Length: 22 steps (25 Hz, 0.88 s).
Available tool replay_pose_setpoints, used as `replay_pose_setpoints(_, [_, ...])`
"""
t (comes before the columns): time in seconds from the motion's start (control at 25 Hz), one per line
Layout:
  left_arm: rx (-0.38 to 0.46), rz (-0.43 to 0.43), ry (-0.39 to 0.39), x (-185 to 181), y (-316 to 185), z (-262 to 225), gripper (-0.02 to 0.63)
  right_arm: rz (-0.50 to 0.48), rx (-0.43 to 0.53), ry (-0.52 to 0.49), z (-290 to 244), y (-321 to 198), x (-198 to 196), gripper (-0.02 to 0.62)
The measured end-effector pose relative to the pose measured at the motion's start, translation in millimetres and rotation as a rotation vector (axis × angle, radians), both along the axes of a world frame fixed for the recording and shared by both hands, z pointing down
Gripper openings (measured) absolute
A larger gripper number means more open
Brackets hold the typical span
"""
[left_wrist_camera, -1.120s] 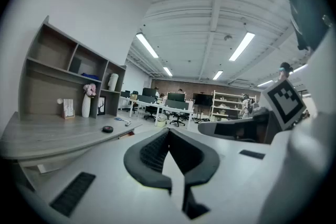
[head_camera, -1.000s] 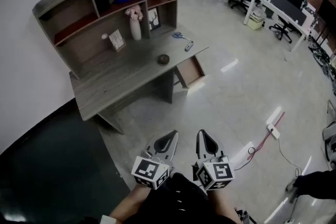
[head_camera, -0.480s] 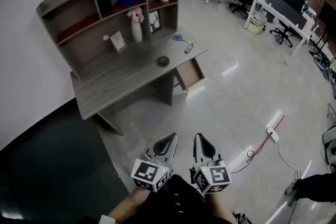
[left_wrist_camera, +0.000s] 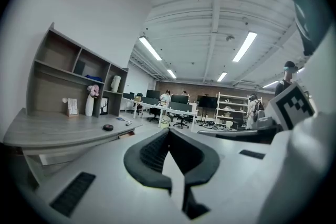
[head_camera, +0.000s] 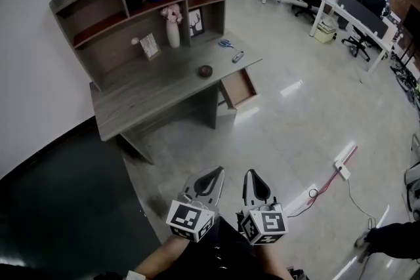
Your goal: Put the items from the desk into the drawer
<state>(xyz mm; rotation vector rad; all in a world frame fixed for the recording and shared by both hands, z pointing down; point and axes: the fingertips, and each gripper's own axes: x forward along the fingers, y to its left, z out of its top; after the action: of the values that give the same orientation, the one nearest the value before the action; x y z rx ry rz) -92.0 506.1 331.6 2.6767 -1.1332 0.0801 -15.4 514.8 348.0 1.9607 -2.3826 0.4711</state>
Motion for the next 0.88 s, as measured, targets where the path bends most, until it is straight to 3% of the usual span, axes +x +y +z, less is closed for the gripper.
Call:
replay_pose_setpoints(0.4, [-0.029,-0.050,-0.013,-0.9,-6.8,8.9,0.009,-0.003,0.002,-0.001,1.7,-9.6,8.7,0.011])
replay_pose_setpoints(0.88, [-0.034,-0.035,-0.024,18.6,-56.8,12.9,0.009,0.022,-0.014,0.025,8.0,-56.1,29.8,0.011])
